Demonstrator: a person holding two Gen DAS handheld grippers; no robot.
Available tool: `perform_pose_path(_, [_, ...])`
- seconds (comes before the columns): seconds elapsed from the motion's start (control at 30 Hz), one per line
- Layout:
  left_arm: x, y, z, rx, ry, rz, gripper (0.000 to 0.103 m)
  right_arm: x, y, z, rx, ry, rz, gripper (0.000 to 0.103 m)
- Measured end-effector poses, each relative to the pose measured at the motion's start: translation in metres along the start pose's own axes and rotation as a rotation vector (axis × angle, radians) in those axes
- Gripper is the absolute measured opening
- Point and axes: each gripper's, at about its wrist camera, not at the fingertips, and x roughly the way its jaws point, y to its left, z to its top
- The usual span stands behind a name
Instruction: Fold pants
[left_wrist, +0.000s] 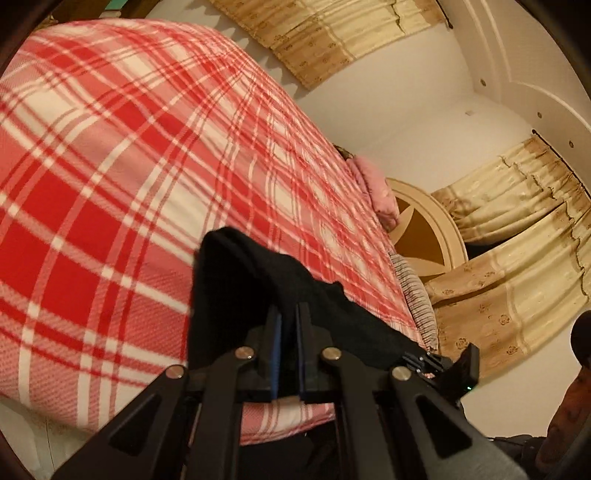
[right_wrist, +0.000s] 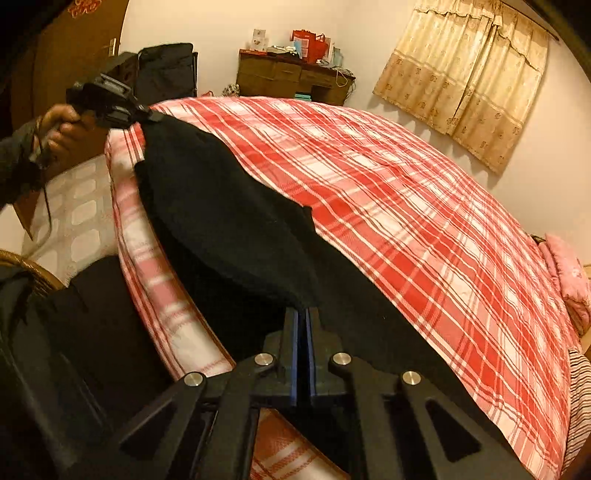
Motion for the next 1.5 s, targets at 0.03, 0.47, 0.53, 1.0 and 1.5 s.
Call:
perform_pose_path(0.03, [0.003, 0.005, -0.002, -0.007, 0.012, 0.013, 0.007, 0.006, 0.001, -0.005, -0.013, 0.014, -0.012, 0.003])
perform_pose_path(0.47, [0.01, 0.039, -0.02, -0.068, 0.036, 0.078, 0.008, 0.038, 0.016, -0.038, -0.06, 0.115, 0.096, 0.005])
perform_pose_path(0.53, [0.009, 0.033, -0.019, -0.032, 0.027, 0.125, 0.009, 0.041, 0.016, -0.037, -0.067, 0.143, 0.108, 0.01])
perform_pose_path(1.0, [0.015, -0.039, -0.014, 0.278, -0.097, 0.345, 0.047, 0.028, -0.057, 0.03, 0.293, -0.003, 0.251, 0.063])
perform_pose_path(1.5, [0.091, -0.052, -0.046, 0.466, 0.049, 0.411, 0.048, 0.185, -0.089, 0.082, 0.737, 0.148, 0.564, 0.006])
